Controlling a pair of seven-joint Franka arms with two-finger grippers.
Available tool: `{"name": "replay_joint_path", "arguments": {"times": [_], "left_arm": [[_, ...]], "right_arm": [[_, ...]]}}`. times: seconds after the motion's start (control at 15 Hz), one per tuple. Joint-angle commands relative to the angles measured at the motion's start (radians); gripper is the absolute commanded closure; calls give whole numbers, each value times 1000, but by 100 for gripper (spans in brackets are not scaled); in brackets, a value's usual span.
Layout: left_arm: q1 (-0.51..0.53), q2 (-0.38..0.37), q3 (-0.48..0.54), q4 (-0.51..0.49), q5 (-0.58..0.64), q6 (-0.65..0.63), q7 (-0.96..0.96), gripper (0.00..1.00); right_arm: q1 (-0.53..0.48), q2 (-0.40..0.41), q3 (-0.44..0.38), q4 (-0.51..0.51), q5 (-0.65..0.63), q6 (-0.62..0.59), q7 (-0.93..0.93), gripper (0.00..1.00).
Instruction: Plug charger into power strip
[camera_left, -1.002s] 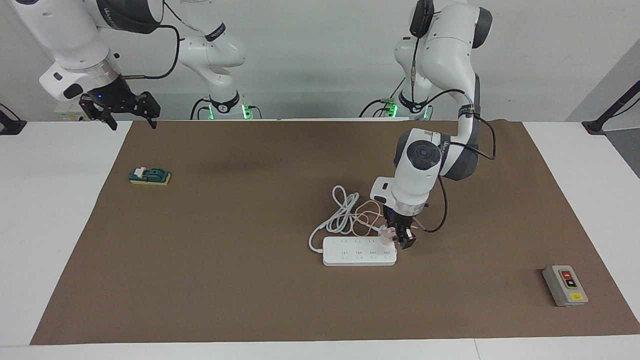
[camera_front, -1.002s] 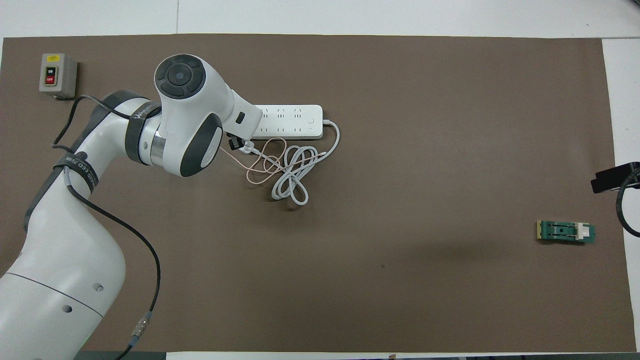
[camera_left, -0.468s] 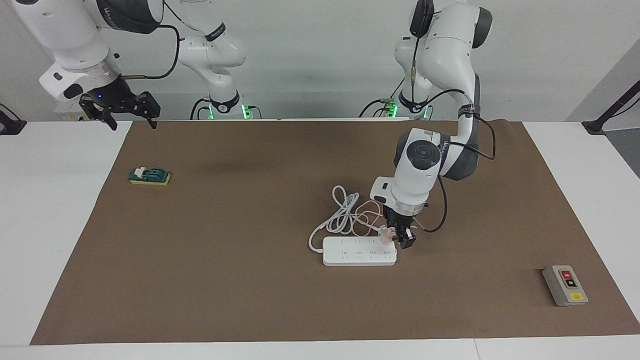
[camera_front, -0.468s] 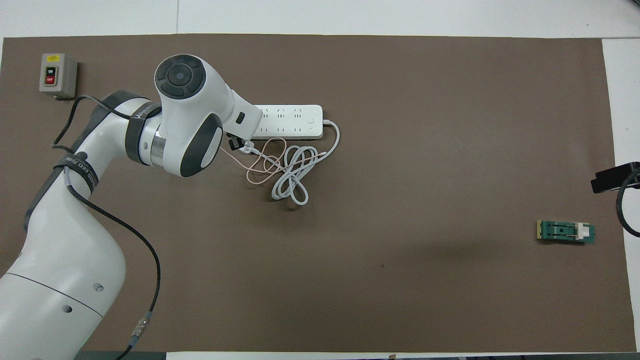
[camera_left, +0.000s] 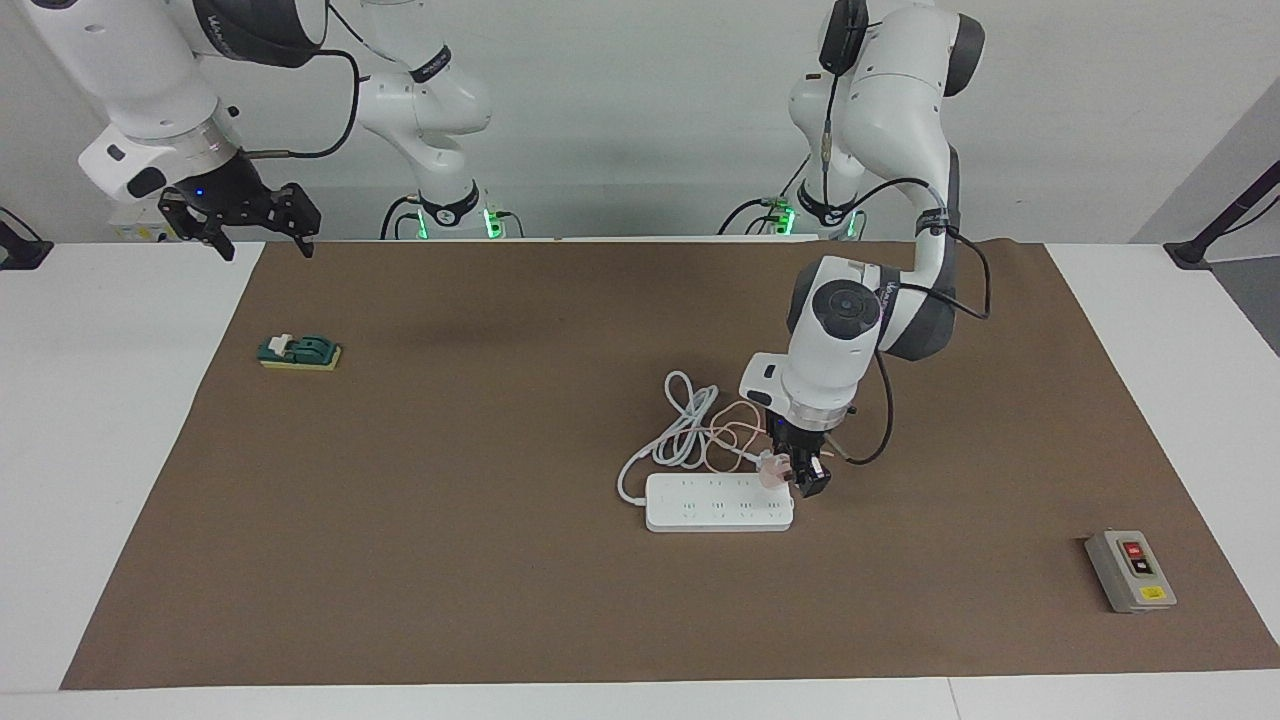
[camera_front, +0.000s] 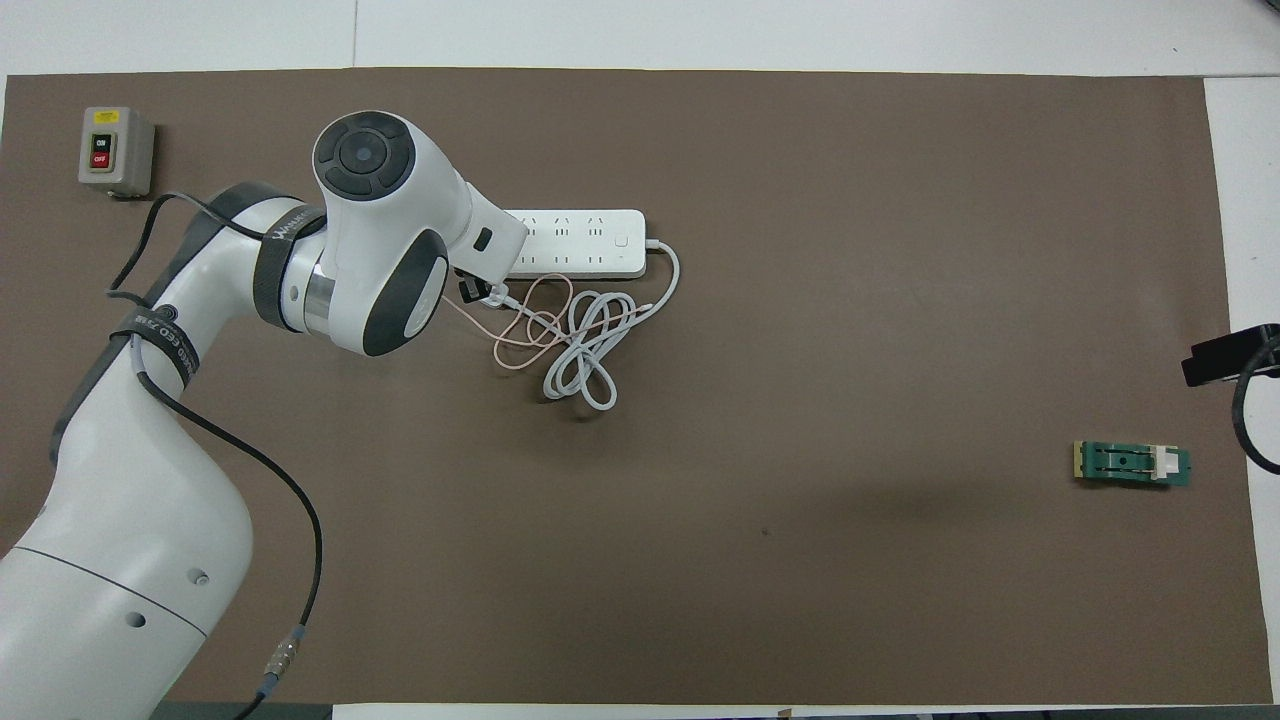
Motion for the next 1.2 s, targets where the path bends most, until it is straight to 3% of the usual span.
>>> {"name": "replay_joint_path", "arguments": {"times": [0.0,1.14], "left_arm": [[3,-12,-4,-48,7,35,36,100],[23,19,-8,-25,-44,18,125,100]], "right_arm": [[-8,-21,9,-15,-15,-5,-16,0],[-8,-21,9,-15,-15,-5,-16,0]]}}
